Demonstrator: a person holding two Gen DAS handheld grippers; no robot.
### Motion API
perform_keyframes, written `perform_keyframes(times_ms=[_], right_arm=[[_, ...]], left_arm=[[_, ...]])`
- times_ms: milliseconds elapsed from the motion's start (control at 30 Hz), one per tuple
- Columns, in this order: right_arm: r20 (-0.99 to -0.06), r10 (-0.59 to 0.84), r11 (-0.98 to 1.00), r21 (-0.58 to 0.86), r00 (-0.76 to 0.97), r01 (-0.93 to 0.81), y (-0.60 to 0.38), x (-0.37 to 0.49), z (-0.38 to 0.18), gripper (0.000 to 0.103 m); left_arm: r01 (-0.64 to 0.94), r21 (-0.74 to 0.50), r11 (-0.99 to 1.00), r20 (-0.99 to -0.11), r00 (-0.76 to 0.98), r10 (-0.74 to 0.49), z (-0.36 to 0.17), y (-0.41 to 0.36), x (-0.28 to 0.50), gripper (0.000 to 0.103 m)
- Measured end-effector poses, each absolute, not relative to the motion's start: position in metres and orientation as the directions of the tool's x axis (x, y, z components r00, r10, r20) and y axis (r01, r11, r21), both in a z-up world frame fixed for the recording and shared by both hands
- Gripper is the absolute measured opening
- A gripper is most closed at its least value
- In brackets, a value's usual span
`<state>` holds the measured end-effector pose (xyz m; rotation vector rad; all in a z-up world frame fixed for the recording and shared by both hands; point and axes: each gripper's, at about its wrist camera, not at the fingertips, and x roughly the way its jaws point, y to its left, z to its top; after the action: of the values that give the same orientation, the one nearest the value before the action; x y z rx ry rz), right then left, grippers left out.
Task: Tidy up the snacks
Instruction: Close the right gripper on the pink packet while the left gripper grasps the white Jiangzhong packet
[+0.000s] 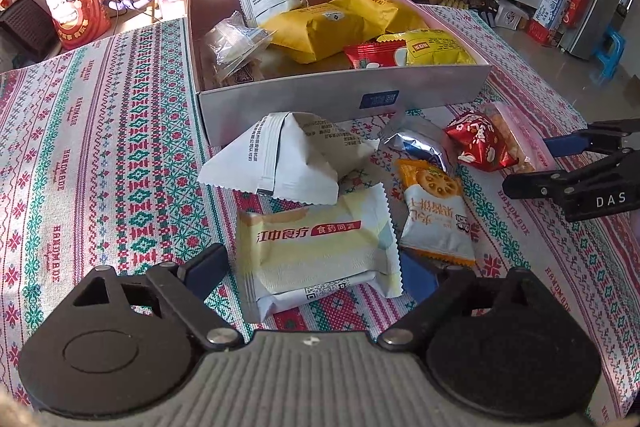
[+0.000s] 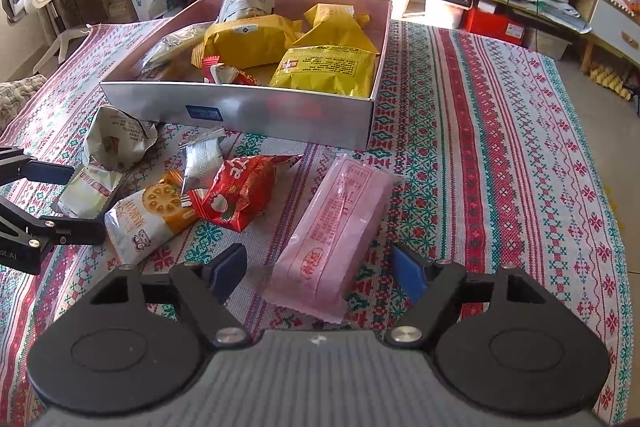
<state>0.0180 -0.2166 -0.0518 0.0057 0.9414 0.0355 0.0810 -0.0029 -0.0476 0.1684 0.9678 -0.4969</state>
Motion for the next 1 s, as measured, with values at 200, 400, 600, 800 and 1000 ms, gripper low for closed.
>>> perform_keyframes(times_ms=[200, 400, 600, 800, 1000], right_arm=[[-0.805, 0.019, 1.000, 0.011, 0.593, -0.016, -0.217, 0.024, -0.054, 0.068], [-0.800, 0.016, 1.000, 0.008, 0.599, -0.015, -0.218, 0.025, -0.053, 0.052], [-0.798, 0.018, 0.999, -0.007, 0.603, -0.039, -0.215, 0.024, -0.050, 0.030], [-0.794, -0.003, 0.998, -0.044, 0.608, -0.052, -0.211, 0.023, -0.048, 0.029], [-0.777, -0.007, 0.997, -0.053, 0.629, -0.055, -0.210, 0.021, -0.039, 0.029]], left_arm=[[0.453, -0.074, 0.889, -0.823, 0.475, -0.311, -0.046, -0.003, 0.082, 0.087], [0.443, -0.062, 0.894, -0.823, 0.484, -0.297, -0.044, -0.006, 0.080, 0.079], [0.448, -0.049, 0.893, -0.825, 0.486, -0.289, -0.043, -0.009, 0.078, 0.073], [0.456, -0.032, 0.889, -0.828, 0.486, -0.280, -0.042, -0.012, 0.078, 0.071], [0.461, -0.044, 0.887, -0.836, 0.469, -0.285, -0.039, -0.011, 0.075, 0.070]])
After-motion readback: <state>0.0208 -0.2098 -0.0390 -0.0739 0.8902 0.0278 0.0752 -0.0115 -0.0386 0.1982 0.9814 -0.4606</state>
